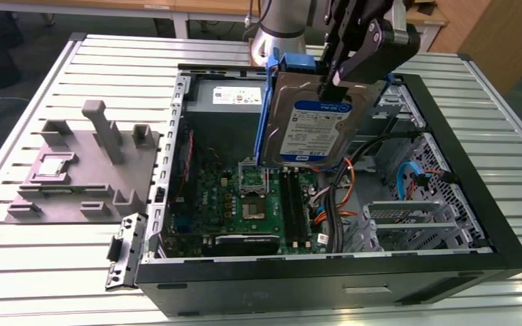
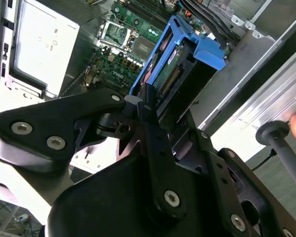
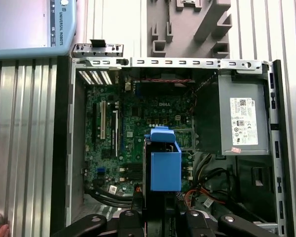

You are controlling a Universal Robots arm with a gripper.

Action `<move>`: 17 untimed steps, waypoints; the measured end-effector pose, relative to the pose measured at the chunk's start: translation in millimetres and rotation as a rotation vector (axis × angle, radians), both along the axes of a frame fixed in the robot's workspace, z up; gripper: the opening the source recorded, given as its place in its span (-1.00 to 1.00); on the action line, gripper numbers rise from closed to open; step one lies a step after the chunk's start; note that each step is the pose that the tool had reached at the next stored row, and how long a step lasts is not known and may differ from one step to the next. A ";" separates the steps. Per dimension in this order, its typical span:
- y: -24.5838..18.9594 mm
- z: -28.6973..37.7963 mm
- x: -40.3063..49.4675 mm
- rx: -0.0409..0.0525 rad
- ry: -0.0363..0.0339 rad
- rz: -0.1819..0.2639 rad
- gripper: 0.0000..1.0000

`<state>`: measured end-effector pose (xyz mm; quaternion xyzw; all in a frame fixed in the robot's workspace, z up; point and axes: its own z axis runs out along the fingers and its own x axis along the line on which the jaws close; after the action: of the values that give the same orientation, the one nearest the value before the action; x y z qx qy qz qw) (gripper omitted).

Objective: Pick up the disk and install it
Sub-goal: 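Pick up the disk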

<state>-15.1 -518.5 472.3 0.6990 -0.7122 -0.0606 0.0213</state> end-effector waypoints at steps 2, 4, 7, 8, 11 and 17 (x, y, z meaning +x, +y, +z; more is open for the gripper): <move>-1.9 -0.1 0.0 -0.0001 0.0000 0.000 -0.30; -3.5 -0.2 0.0 -0.0002 0.0000 0.000 -0.30; -5.8 -0.6 0.0 0.0000 -0.0002 0.000 -0.30; -6.6 -0.9 0.0 0.0000 -0.0004 0.000 -0.30; -9.8 -1.6 0.0 0.0001 -0.0024 0.000 -0.30; -14.0 -3.5 0.0 0.0005 -0.0229 0.001 -0.30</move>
<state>-15.2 -532.5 468.9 0.7001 -0.7120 -0.0528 0.0130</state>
